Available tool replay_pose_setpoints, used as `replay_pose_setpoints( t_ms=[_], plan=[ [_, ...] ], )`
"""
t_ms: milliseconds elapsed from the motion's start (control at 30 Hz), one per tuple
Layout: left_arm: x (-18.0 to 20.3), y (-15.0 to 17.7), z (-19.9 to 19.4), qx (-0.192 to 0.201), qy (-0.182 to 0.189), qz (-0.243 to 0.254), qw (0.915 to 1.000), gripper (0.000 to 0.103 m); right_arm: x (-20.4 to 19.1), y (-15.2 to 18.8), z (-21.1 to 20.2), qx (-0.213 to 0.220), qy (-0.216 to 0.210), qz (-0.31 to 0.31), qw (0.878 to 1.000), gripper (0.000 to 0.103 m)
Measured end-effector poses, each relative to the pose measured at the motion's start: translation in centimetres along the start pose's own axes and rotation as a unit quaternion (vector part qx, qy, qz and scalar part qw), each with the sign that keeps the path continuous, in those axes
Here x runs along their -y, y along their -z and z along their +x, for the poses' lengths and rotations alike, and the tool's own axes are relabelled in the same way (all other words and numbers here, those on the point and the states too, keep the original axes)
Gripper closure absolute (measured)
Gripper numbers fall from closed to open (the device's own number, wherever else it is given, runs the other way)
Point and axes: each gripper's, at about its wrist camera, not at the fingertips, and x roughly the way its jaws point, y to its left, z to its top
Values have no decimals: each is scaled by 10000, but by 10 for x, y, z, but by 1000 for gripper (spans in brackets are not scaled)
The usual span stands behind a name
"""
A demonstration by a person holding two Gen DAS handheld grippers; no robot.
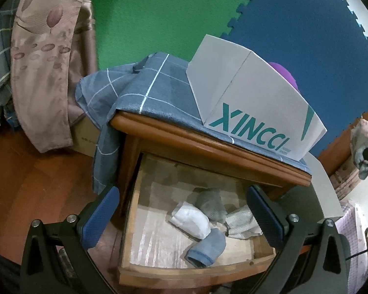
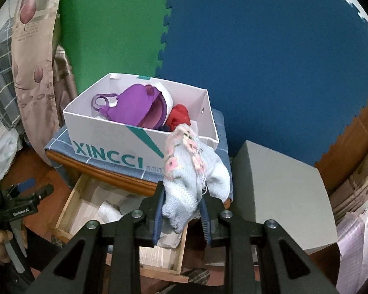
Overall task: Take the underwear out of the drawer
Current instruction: 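Lift the pastel floral sock with the right gripper toward the box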
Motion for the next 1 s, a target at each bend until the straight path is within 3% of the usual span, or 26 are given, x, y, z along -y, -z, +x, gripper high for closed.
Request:
replay_pose_setpoints(
  t_ms=[1000],
  plan=[
    [-8,-8,-6,20,213,-303,9993,1,-20,-48,-20,402,345,-405,9978,77]
  ],
)
